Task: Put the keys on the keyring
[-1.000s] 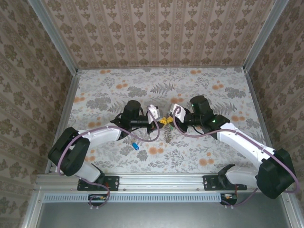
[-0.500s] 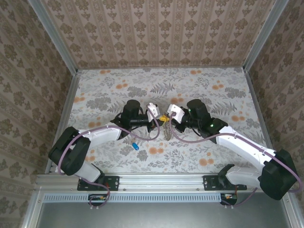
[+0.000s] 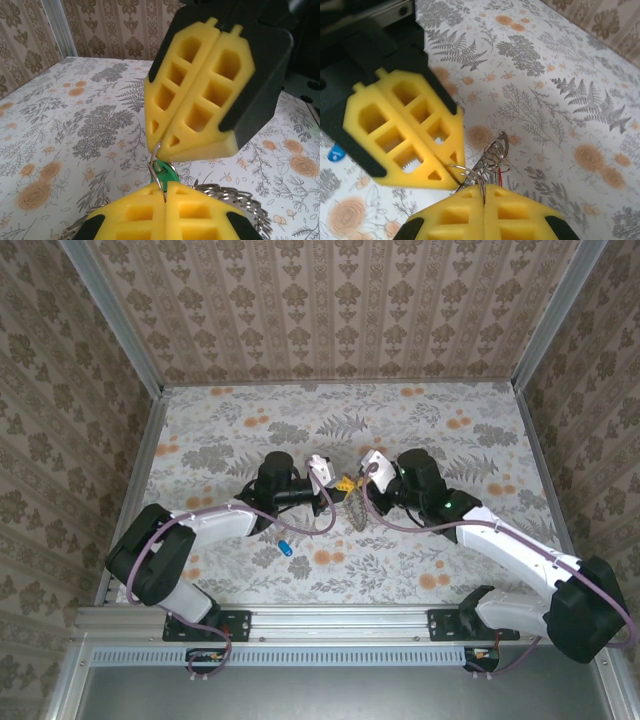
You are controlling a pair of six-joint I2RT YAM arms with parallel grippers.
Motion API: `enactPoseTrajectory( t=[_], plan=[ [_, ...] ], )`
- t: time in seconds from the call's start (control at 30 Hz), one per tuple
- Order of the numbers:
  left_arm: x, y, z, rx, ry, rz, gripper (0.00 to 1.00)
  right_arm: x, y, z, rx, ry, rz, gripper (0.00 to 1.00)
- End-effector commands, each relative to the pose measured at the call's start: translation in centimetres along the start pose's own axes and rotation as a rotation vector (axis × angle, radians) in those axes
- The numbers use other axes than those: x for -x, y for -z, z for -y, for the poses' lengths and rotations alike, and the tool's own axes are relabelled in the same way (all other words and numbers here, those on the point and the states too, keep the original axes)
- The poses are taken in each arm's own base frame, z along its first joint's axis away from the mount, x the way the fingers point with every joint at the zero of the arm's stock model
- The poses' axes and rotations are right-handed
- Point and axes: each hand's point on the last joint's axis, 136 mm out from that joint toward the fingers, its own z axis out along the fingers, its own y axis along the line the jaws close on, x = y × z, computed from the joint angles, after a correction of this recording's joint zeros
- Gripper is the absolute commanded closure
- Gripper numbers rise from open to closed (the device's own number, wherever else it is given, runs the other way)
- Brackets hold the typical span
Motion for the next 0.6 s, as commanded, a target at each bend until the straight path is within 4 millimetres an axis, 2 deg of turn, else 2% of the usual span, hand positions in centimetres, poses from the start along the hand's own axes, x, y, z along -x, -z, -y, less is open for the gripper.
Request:
enactPoseTrajectory(
  t=[0.0, 0.13, 0.27, 0.3, 0.33, 0.43, 0.57],
  plan=[
    [1.3, -0.1, 1.6, -0.060, -0.039, 0.066, 1.00, 1.0, 0.3, 2.0, -0.033, -0.204, -0.012, 1.00],
    [1.4, -0.1, 1.4, -0.048, -0.049, 0.081, 1.00, 0.7, 0.1, 1.9, 0.059, -0.349, -0.033, 0.99],
    [1.6, -0.3, 1.3, -0.051, -0.055, 0.092, 1.00, -0.4, 0.0, 2.3, 0.069, -0.393, -0.091, 0.94],
    [1.6, -0.3, 1.2, -0.049, -0.056, 0.095, 1.00, -0.6, -0.1, 2.5, 0.069, -0.400, -0.096, 0.90],
    [1.7, -0.4, 1.3, -0.050, -0.058, 0.099, 1.00, -0.9, -0.1, 2.7, 0.069, -0.405, -0.100, 0.82],
    [1.8, -0.4, 1.3, -0.051, -0.057, 0.101, 1.00, -1.4, 0.0, 2.9, 0.063, -0.393, -0.122, 0.71],
    [2.1, -0.4, 1.4, -0.059, -0.063, 0.107, 1.00, -2.4, 0.1, 3.5, 0.030, -0.349, -0.158, 0.69]
  ],
)
